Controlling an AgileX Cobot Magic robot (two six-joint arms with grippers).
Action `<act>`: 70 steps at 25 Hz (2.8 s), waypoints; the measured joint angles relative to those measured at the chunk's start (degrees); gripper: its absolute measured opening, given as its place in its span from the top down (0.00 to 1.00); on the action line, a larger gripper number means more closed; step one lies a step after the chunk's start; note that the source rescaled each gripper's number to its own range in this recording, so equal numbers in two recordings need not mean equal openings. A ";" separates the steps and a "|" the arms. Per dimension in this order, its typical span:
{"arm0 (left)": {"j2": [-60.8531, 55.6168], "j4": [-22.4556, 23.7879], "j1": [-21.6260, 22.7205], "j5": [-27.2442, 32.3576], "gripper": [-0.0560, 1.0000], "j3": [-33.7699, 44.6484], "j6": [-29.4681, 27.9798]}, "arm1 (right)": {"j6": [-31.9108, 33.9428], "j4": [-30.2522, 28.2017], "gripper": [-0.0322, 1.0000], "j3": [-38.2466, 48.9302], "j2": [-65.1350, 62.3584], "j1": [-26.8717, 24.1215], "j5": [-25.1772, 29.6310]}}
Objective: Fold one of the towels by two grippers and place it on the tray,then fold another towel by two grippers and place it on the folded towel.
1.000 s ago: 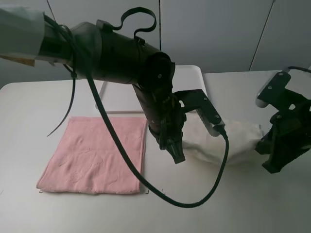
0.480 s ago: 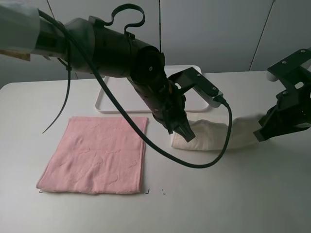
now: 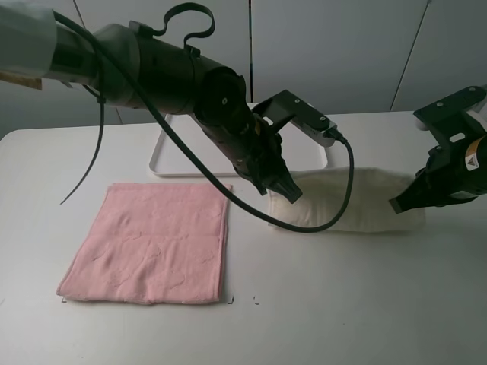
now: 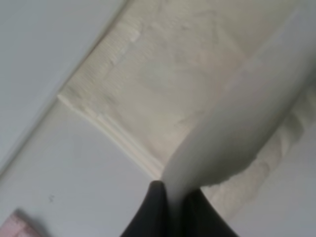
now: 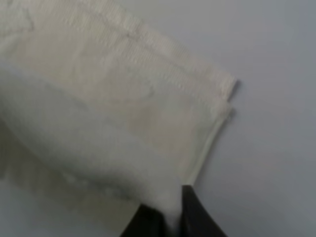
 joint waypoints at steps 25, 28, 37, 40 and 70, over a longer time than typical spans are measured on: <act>0.48 2.38 3.44 0.83 0.04 -0.26 -9.26 | 23.09 -11.45 0.00 -8.30 7.04 0.00 3.62; 1.02 2.38 3.80 7.98 0.04 -3.49 -13.74 | 18.73 -4.62 0.00 -12.44 7.04 0.00 9.03; 5.25 0.32 3.94 20.85 0.04 -15.26 -21.05 | -22.25 39.14 0.00 -25.79 12.80 -12.64 32.24; 5.48 -1.25 3.94 20.99 0.04 -15.56 -15.87 | -26.02 41.39 0.00 -26.46 12.80 -13.57 30.77; 22.29 2.56 3.94 34.73 0.04 -31.25 -26.86 | -24.52 38.11 0.00 -26.46 22.26 -13.68 28.92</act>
